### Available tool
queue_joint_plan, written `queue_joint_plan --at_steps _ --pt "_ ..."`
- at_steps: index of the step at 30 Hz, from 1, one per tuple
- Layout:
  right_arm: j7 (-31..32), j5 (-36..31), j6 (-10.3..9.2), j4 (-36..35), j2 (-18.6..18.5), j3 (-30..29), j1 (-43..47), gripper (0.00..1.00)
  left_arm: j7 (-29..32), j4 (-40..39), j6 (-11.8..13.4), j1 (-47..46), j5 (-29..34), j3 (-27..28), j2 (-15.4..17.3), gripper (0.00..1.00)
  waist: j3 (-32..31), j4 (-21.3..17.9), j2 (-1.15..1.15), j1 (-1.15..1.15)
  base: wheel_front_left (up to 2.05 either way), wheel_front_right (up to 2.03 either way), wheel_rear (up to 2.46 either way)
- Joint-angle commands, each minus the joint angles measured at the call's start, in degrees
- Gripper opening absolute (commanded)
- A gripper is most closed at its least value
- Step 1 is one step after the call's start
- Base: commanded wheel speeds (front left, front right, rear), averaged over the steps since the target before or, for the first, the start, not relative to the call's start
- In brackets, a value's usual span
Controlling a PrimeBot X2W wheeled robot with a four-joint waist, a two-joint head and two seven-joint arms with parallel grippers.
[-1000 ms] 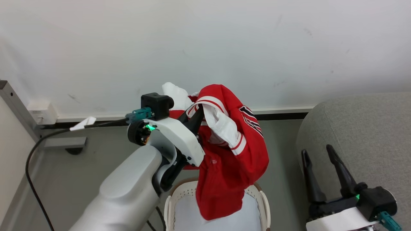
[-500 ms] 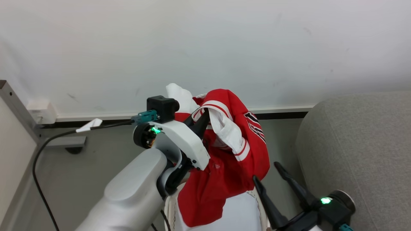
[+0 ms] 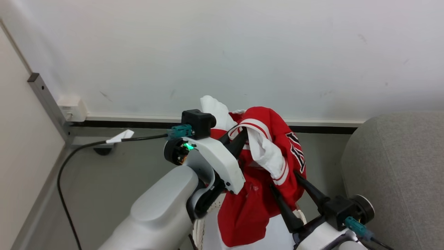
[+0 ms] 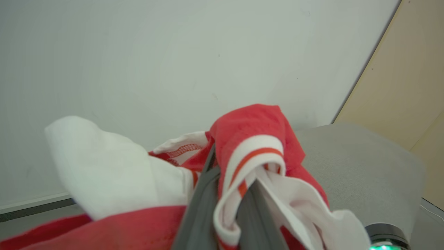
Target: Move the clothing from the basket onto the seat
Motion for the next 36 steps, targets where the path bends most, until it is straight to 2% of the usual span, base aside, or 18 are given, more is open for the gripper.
queue_joint_plan --at_steps 1,10,15,16,17,18,19,26,36 --pt "0.0 -0.2 -0.12 2.5 0.1 -0.3 -1.8 1.0 -0.1 -0.2 -0.2 -0.5 0.5 -0.3 -0.4 0.0 0.0 0.9 0.0 0.0 0.0 0.0 0.0" --pt "0.0 3.5 -0.12 16.8 0.9 2.9 -9.8 1.0 0.4 -0.6 -1.1 -0.5 0.2 -2.6 -2.0 0.0 -0.2 4.2 0.0 0.0 0.0 0.0 0.0" --pt "0.0 6.2 -0.12 20.7 1.4 4.5 -13.4 1.0 0.8 -1.1 -1.2 -0.4 -0.1 -4.0 -2.7 0.0 -0.4 5.5 0.0 0.0 0.0 0.0 0.0" --pt "0.0 6.6 -0.12 21.1 1.5 4.6 -13.7 0.95 0.8 -1.0 -1.3 -0.4 -0.1 -4.1 -2.8 0.0 -0.4 5.6 0.0 0.0 0.0 0.0 0.0" --pt "0.0 6.9 -0.12 21.4 1.6 4.6 -14.1 0.47 0.8 -1.0 -1.3 -0.3 -0.2 -4.3 -2.9 0.0 -0.4 5.8 0.0 0.0 0.0 0.0 0.0" --pt "0.0 7.2 -0.12 21.6 1.6 4.3 -14.5 0.07 0.8 -0.8 -1.4 -0.2 -0.3 -4.4 -2.9 0.0 -0.5 5.9 0.0 0.0 0.0 0.0 0.0" --pt "0.0 7.5 -0.12 21.8 1.7 4.2 -14.6 0.0 0.8 -0.6 -1.3 -0.1 -0.4 -4.5 -2.9 0.0 -0.5 6.0 0.0 0.0 0.0 0.0 0.0" --pt "0.0 9.3 -0.12 19.1 1.5 2.5 -12.7 0.0 -0.1 1.7 -1.3 0.2 -0.7 -4.2 -2.4 0.0 -0.4 5.4 0.0 0.0 0.0 0.0 0.0" --pt "0.0 8.5 -0.12 10.6 -0.3 -1.4 -10.2 0.0 -1.9 5.1 -1.8 0.6 -1.5 -3.6 -1.8 0.0 -0.4 2.7 0.0 0.0 0.0 0.0 0.0"
